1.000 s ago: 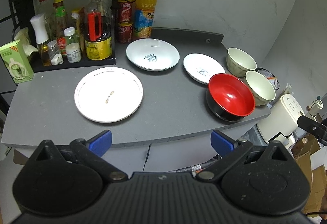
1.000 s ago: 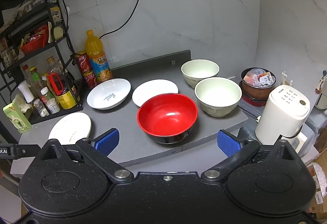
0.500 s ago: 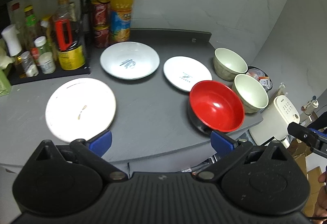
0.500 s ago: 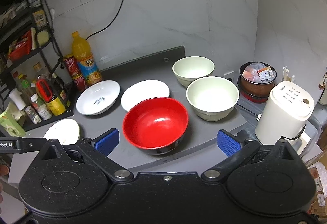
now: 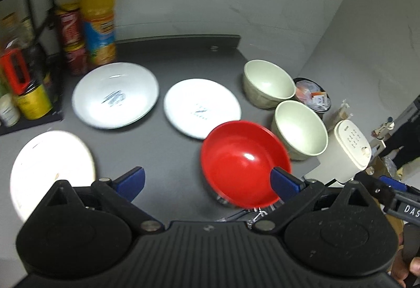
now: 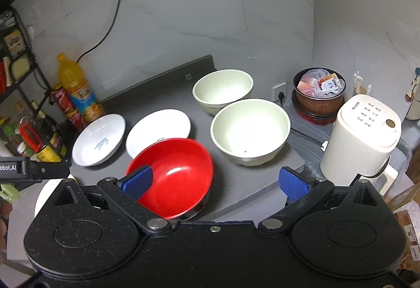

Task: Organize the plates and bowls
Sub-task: 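Move the right gripper toward the cream bowl beside the red bowl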

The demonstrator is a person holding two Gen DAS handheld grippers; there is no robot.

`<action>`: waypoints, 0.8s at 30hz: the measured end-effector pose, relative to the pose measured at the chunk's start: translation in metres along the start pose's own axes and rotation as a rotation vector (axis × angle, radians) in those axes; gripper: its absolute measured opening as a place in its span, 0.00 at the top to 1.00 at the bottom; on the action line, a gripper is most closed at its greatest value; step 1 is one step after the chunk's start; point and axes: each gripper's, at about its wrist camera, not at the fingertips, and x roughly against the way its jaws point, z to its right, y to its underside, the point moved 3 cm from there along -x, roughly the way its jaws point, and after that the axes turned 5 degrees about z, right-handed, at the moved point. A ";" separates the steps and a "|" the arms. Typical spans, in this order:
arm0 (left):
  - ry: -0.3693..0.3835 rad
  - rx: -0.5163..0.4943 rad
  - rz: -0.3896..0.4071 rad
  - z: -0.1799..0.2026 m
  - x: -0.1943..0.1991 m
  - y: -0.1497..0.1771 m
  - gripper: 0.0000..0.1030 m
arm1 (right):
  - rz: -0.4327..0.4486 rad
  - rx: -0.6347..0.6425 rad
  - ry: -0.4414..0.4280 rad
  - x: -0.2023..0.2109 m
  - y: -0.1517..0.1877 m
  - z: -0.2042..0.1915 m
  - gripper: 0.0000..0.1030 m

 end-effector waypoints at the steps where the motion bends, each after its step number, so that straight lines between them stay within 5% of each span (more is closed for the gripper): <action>1: 0.008 -0.006 0.000 0.003 -0.005 -0.004 0.02 | 0.000 -0.010 0.003 -0.005 -0.003 0.002 0.00; 17: 0.073 -0.126 -0.074 0.033 -0.092 -0.062 0.03 | -0.038 -0.109 0.065 -0.067 -0.029 0.030 0.00; 24: 0.109 -0.202 -0.037 0.058 -0.114 -0.077 0.03 | -0.041 -0.127 0.107 -0.089 -0.040 0.044 0.00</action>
